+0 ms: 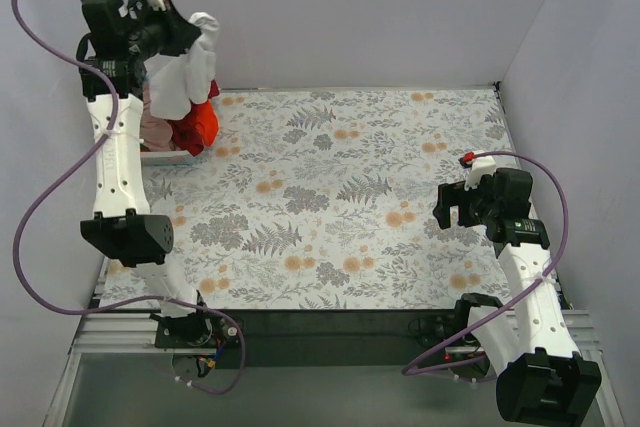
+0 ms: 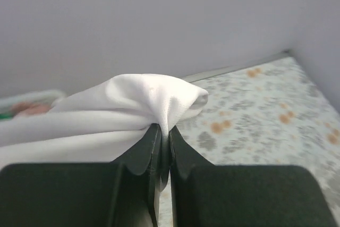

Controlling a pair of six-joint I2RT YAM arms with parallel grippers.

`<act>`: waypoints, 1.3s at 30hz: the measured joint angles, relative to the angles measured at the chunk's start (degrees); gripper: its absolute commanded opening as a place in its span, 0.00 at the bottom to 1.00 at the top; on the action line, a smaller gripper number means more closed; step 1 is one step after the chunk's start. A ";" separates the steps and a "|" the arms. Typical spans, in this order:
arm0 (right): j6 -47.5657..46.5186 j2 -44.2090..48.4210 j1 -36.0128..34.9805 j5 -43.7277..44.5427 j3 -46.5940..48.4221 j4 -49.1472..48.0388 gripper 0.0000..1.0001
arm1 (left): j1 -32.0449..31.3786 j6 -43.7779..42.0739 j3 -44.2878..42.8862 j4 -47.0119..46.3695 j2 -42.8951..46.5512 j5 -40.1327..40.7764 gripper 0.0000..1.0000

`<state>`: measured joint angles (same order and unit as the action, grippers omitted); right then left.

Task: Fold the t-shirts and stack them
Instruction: Move the tshirt to the center of the board, then flatten the tshirt out

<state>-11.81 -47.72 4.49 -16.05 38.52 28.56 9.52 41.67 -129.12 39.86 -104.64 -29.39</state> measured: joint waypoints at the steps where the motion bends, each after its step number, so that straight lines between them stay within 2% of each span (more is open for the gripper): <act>1: -0.04 0.02 0.02 -0.15 0.00 0.00 0.98 | -2.80 0.50 -0.04 -0.31 1.90 -1.14 0.00; 4: -0.20 0.28 0.28 -0.61 0.00 0.00 0.98 | -10.10 2.64 -1.75 -1.07 4.85 -5.81 0.00; 7: -0.44 0.76 0.66 -0.59 0.00 0.00 0.98 | -13.42 6.05 -4.11 -2.01 5.29 -10.69 0.00; 9: -0.68 0.85 0.83 -0.59 0.07 0.02 0.98 | -13.81 8.04 -3.74 -2.60 5.33 -13.57 0.66; 10: -0.94 0.83 0.96 -0.61 0.20 0.17 0.98 | -13.81 8.85 -2.75 -2.93 5.38 -14.82 0.92; 11: -1.25 0.76 1.05 -0.66 0.48 0.52 0.98 | -13.77 9.29 -1.09 -3.15 5.62 -15.69 0.98; 22: -6.60 -3.52 1.14 -2.84 7.98 4.13 0.98 | -12.66 1.44 33.51 1.42 10.45 -13.35 0.98; 26: -8.94 -7.69 1.14 -3.23 9.38 5.88 0.98 | -13.90 -4.02 42.01 3.52 12.61 -13.49 0.88; 28: -10.36 -10.99 1.14 -3.58 10.29 7.23 0.98 | -16.46 -7.02 46.01 4.26 14.16 -13.18 0.82; 32: -13.20 -18.38 1.14 -3.17 11.67 9.62 0.92 | -26.01 -12.09 56.11 4.68 17.75 -10.60 0.73; 36: -15.41 -24.13 1.14 -1.51 12.31 11.26 0.85 | -36.41 -14.80 65.11 4.39 18.47 -6.84 0.71; 39: -16.15 -27.71 1.14 -0.33 13.31 12.07 0.82 | -41.70 -15.39 70.25 3.91 18.49 -3.08 0.71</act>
<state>-27.97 -75.44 5.63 -16.38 51.83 40.62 -32.18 26.28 -58.87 43.77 -86.15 -32.47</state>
